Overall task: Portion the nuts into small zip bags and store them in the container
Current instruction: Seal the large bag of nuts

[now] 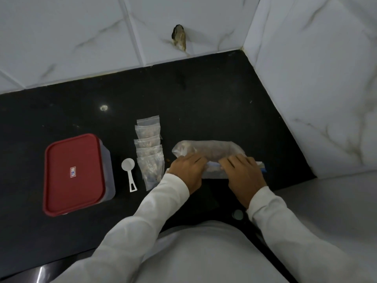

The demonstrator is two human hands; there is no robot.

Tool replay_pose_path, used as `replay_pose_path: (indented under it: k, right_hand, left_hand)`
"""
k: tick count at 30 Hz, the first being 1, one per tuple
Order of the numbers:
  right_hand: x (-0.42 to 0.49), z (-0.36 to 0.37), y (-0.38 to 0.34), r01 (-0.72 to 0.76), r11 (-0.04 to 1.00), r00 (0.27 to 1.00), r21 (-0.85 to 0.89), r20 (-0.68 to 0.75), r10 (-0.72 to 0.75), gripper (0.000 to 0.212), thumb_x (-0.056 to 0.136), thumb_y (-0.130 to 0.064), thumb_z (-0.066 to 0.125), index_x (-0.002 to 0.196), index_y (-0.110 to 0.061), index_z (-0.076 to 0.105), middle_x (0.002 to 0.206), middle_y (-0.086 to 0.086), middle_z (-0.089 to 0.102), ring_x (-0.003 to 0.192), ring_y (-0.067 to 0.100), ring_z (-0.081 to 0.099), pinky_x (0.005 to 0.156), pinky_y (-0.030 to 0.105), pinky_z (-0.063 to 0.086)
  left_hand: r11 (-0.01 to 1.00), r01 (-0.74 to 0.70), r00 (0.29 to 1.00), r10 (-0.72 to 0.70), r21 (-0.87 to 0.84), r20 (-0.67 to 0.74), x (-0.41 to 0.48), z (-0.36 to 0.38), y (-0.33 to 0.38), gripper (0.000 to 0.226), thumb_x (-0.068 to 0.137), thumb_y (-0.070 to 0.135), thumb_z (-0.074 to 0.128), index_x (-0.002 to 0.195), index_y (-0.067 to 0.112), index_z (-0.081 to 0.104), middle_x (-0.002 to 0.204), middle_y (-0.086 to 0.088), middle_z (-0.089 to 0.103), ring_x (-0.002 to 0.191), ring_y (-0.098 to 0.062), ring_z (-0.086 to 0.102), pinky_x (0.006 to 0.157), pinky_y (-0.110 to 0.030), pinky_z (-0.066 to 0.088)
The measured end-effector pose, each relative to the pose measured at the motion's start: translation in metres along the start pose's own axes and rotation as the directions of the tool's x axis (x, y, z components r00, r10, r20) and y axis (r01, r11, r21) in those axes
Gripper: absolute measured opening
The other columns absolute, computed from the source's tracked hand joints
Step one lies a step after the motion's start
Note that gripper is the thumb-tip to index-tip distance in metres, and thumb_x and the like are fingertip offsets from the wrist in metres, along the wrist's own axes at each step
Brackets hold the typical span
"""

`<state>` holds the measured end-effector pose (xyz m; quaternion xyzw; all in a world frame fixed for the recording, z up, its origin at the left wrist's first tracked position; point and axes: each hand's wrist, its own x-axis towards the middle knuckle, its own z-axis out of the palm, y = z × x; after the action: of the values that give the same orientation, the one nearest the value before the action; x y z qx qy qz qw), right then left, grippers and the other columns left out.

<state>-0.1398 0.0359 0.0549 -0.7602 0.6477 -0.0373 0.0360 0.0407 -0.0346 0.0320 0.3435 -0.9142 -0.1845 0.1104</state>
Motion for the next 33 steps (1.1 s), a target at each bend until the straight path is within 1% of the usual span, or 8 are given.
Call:
replay_pose_path:
  k: [6, 10, 14, 21, 23, 26, 29, 33]
  right_hand:
    - [0.008, 0.013, 0.006, -0.055, 0.981, 0.996, 0.186, 0.081, 0.040, 0.016, 0.073, -0.010, 0.063, 0.086, -0.017, 0.058, 0.078, 0.004, 0.065, 0.072, 0.027, 0.064, 0.068, 0.036, 0.043]
    - [0.000, 0.019, 0.011, -0.059, 0.993, 0.993, 0.101, 0.105, 0.049, 0.030, 0.084, -0.030, 0.064, 0.111, -0.019, 0.057, 0.103, 0.003, 0.062, 0.091, 0.022, 0.061, 0.079, 0.037, 0.046]
    - [0.001, 0.021, 0.017, -0.072, 0.990, 0.969, 0.121, 0.244, 0.041, 0.039, 0.083, -0.032, 0.066, 0.119, -0.024, 0.054, 0.115, -0.002, 0.060, 0.105, 0.019, 0.057, 0.088, 0.033, 0.040]
    - [0.017, 0.031, 0.024, -0.149, 0.962, 0.938, 0.229, 0.340, 0.065, 0.033, 0.088, -0.024, 0.062, 0.119, -0.014, 0.055, 0.113, 0.007, 0.061, 0.104, 0.026, 0.060, 0.089, 0.038, 0.044]
    - [0.013, 0.034, 0.024, -0.086, 0.984, 0.966, 0.154, 0.253, 0.045, 0.044, 0.086, -0.032, 0.064, 0.126, -0.016, 0.054, 0.122, 0.007, 0.057, 0.111, 0.028, 0.056, 0.089, 0.044, 0.046]
    - [0.001, 0.029, 0.019, 0.011, 0.998, 0.998, 0.067, -0.058, -0.008, 0.036, 0.090, -0.044, 0.053, 0.116, -0.022, 0.065, 0.114, 0.003, 0.062, 0.101, 0.026, 0.059, 0.082, 0.046, 0.050]
    - [-0.003, 0.030, 0.020, 0.144, 0.989, 0.988, -0.037, -0.054, -0.146, 0.050, 0.086, -0.058, 0.043, 0.113, -0.024, 0.068, 0.110, 0.003, 0.064, 0.096, 0.025, 0.060, 0.083, 0.042, 0.045]
    - [-0.002, 0.042, 0.025, 0.142, 0.990, 0.990, 0.006, -0.011, -0.142, 0.035, 0.072, -0.038, 0.072, 0.103, -0.021, 0.071, 0.099, 0.001, 0.066, 0.086, 0.024, 0.064, 0.080, 0.038, 0.046]
  left_hand:
    - [0.998, -0.011, 0.991, 0.018, 0.058, -0.130, 0.002, 0.005, -0.004, 0.029, 0.062, 0.008, 0.086, 0.086, 0.012, 0.070, 0.078, -0.007, 0.068, 0.064, -0.027, 0.066, 0.054, -0.032, 0.052]
    - [0.976, 0.183, 0.957, -0.205, 0.122, 0.204, 0.015, -0.007, -0.002, 0.032, 0.086, 0.025, 0.067, 0.117, 0.020, 0.061, 0.118, -0.007, 0.062, 0.108, -0.028, 0.061, 0.085, -0.041, 0.052]
    - [0.953, 0.210, 0.875, -0.284, 0.220, 0.392, 0.025, -0.012, 0.005, 0.034, 0.097, 0.034, 0.052, 0.130, 0.027, 0.050, 0.130, -0.005, 0.055, 0.115, -0.028, 0.057, 0.092, -0.043, 0.049]
    - [0.973, 0.104, 0.957, -0.155, 0.207, 0.246, 0.012, -0.006, 0.006, 0.047, 0.093, 0.044, 0.056, 0.135, 0.023, 0.046, 0.145, -0.005, 0.031, 0.130, -0.026, 0.039, 0.099, -0.042, 0.044]
    - [0.966, 0.119, 0.939, -0.185, 0.231, 0.289, 0.016, -0.003, 0.002, 0.048, 0.095, 0.035, 0.058, 0.138, 0.022, 0.043, 0.146, -0.007, 0.036, 0.133, -0.028, 0.040, 0.100, -0.043, 0.042]
    - [0.963, 0.157, 0.917, -0.225, 0.220, 0.330, 0.022, 0.005, -0.001, 0.045, 0.097, 0.031, 0.053, 0.140, 0.023, 0.042, 0.140, -0.008, 0.049, 0.127, -0.029, 0.049, 0.096, -0.041, 0.044]
    - [0.968, 0.194, 0.872, -0.245, 0.162, 0.423, 0.023, 0.009, -0.004, 0.048, 0.095, 0.030, 0.056, 0.141, 0.027, 0.040, 0.135, -0.010, 0.053, 0.122, -0.032, 0.053, 0.095, -0.044, 0.046]
    - [0.964, 0.243, 0.853, -0.267, 0.110, 0.449, 0.022, 0.009, -0.005, 0.037, 0.099, 0.037, 0.051, 0.131, 0.023, 0.040, 0.123, -0.010, 0.059, 0.110, -0.032, 0.060, 0.091, -0.043, 0.047]
